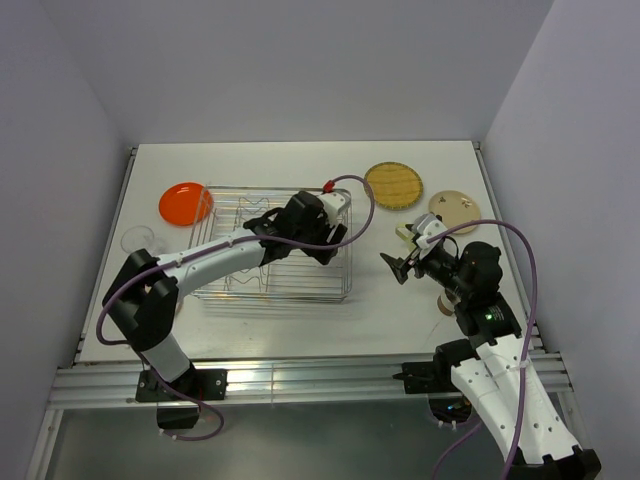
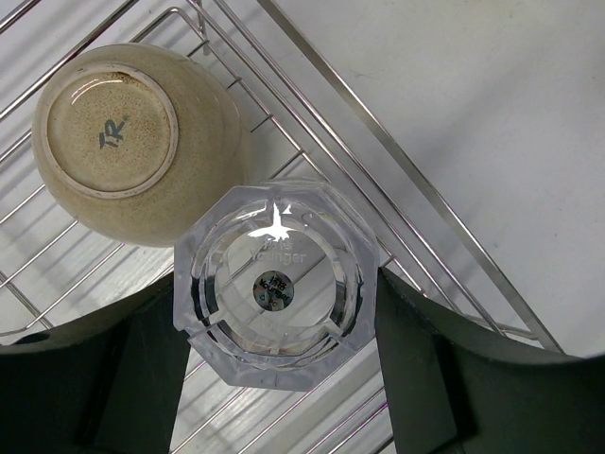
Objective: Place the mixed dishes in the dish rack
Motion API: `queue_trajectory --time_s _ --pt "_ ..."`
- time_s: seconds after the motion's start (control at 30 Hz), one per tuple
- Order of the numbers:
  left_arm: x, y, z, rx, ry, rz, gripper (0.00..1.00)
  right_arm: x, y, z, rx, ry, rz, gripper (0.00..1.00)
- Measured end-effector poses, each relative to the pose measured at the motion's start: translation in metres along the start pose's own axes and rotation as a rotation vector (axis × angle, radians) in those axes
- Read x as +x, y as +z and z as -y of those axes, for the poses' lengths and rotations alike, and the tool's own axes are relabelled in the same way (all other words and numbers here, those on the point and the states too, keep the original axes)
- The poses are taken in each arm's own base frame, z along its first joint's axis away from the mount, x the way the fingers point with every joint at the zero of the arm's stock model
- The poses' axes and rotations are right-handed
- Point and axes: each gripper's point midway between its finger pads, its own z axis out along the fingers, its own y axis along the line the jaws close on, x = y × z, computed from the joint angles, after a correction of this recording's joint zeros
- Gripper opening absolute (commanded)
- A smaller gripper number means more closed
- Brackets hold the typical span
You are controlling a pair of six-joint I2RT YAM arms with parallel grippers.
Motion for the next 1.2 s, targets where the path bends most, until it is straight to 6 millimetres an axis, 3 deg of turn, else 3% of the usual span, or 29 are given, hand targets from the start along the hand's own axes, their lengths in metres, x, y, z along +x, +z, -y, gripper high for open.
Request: queue_trajectory --time_s 0.17,0.37,0.83,1.0,1.2 --pt "0.004 0.004 -0.003 -0.011 0.013 -0.015 0.18 0.0 0.0 0.0 0.002 0.001 0.0 0.9" --pt "0.019 0.021 -0.006 -0.027 0.018 -0.071 0.27 -0.001 -0.001 0.001 0.007 0.003 0.003 0.9" --pt "0.017 0.024 -0.007 -0.041 0.003 -0.071 0.74 -0.002 -0.004 0.005 0.024 0.003 0.009 0.91" --pt "0.017 0.024 -0.006 -0.042 -0.015 -0.069 0.98 -0.002 -0.004 0.004 0.018 0.004 0.009 0.91" --pt "0.015 0.024 -0.005 -0.041 -0.025 -0.065 0.99 0.001 -0.004 0.0 -0.001 0.013 -0.002 0.92"
